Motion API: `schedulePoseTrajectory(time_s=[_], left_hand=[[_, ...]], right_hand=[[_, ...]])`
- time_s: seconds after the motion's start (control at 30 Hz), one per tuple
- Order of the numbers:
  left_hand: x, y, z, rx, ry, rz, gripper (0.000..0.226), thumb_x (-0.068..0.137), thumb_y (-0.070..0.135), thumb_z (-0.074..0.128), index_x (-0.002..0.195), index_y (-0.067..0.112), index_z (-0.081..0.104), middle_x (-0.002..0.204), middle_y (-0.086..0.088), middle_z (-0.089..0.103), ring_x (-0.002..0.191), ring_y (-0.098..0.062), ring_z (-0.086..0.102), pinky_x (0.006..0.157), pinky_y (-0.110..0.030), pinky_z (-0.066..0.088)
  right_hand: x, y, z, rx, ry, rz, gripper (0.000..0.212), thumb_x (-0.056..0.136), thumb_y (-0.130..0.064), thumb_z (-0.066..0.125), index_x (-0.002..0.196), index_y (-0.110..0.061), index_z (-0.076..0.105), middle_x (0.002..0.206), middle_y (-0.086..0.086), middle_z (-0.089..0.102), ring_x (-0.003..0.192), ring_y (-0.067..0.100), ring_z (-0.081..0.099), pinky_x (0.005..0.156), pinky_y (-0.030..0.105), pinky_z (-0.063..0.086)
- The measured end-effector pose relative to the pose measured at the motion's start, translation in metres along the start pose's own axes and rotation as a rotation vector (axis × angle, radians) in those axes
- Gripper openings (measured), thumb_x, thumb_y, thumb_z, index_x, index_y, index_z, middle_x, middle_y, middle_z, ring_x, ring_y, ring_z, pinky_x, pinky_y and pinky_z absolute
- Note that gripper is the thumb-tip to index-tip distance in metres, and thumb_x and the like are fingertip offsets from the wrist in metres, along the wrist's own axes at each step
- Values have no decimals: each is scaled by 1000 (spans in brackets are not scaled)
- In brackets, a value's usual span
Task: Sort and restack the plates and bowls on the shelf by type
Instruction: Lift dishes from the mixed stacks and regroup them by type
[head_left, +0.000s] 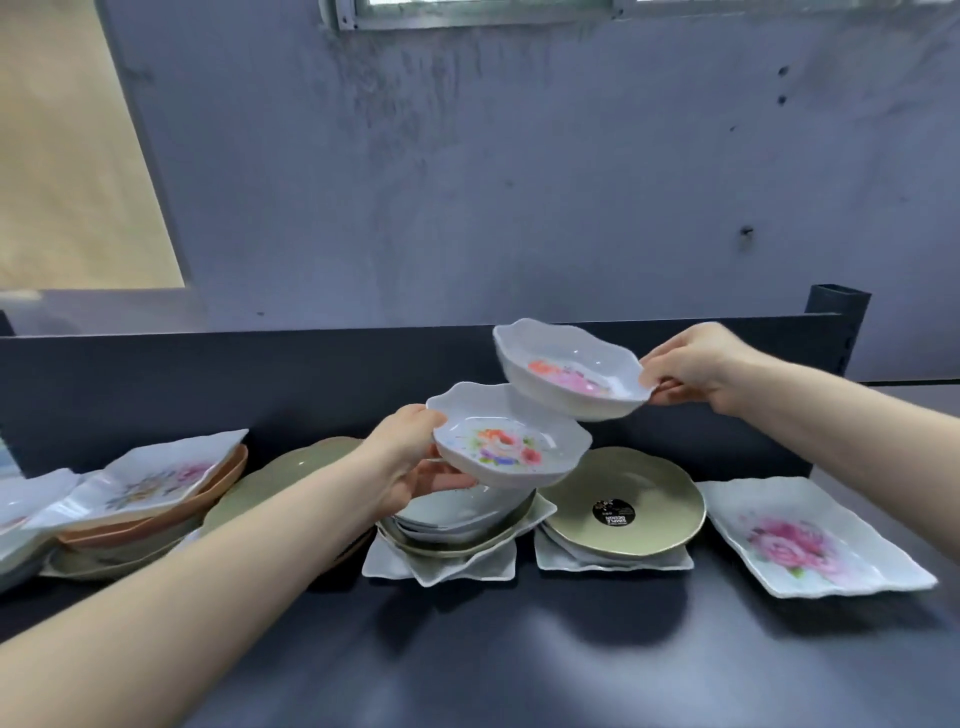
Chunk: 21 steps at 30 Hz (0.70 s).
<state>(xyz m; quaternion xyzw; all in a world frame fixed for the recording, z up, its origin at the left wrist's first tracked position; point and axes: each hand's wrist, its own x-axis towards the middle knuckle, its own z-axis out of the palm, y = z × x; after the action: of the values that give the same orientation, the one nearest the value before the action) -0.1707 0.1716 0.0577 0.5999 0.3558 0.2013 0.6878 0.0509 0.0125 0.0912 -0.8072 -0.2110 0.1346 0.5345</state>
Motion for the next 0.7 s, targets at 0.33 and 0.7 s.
schedulePoseTrajectory(time_s=[0.33,0.7], left_hand=[[1,-4,-7,-135,-14,-10,23,99,21,40,104,9,59,85,-14,61,71,-31,64,59,-41,59],[6,-2,-20,-222,-171,-139,29,92,20,53,117,4,51,101,-23,59,81,-36,65,55,-45,60]], right_hand=[[-17,-5,47,-169,-5,-126,20,80,-1,57,86,-4,76,76,14,72,60,21,65,57,27,59],[-31,11,71,-13,-95,-14,30,83,6,47,101,-1,71,69,13,67,43,17,62,54,29,59]])
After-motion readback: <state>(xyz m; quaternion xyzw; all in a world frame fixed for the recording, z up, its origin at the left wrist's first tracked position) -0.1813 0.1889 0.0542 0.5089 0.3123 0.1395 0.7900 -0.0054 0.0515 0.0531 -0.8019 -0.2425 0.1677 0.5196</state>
